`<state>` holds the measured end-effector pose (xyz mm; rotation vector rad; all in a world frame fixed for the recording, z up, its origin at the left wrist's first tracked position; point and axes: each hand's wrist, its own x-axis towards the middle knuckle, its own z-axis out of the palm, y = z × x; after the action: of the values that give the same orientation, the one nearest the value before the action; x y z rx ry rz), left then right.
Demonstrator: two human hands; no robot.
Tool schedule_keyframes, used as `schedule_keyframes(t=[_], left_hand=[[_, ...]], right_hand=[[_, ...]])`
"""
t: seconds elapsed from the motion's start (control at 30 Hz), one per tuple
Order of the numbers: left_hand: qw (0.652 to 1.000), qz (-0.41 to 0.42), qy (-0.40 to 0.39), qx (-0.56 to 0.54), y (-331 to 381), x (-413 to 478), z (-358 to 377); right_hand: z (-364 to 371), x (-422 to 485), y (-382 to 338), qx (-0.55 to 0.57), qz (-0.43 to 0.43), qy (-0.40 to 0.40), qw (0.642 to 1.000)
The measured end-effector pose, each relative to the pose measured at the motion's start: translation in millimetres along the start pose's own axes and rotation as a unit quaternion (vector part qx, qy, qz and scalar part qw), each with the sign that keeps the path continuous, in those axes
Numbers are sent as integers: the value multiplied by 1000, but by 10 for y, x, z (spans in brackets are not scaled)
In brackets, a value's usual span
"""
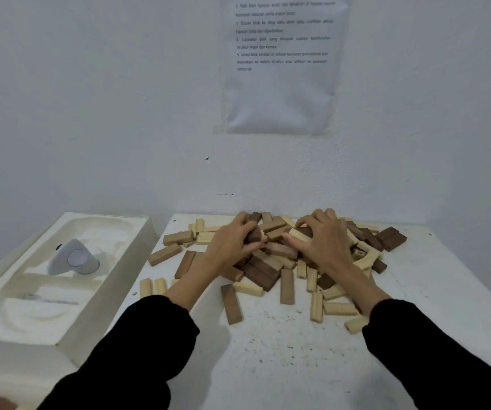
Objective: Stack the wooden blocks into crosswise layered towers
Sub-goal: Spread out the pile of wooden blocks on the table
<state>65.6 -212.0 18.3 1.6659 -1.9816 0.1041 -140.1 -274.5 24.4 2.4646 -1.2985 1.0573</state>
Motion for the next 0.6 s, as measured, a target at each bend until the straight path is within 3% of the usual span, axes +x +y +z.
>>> schedule_keyframes(t=[0.23, 0.3, 0.4, 0.5, 0.6], left_hand=[[997, -57, -46, 32, 65, 159, 233], [997, -65, -47, 17, -13, 165, 161], [996, -90, -13, 17, -235, 146, -61], [983, -182, 23, 1, -559, -16, -308], [961, -275, 7, -6, -840, -353, -542]], right_hand=[[201, 100, 266, -44, 43, -78, 995], [243, 69, 236, -53, 44, -67, 995], [282, 81, 93, 3, 49, -36, 998], [332, 215, -153, 71, 3, -35, 997], [452, 424, -477, 152, -23, -107, 982]])
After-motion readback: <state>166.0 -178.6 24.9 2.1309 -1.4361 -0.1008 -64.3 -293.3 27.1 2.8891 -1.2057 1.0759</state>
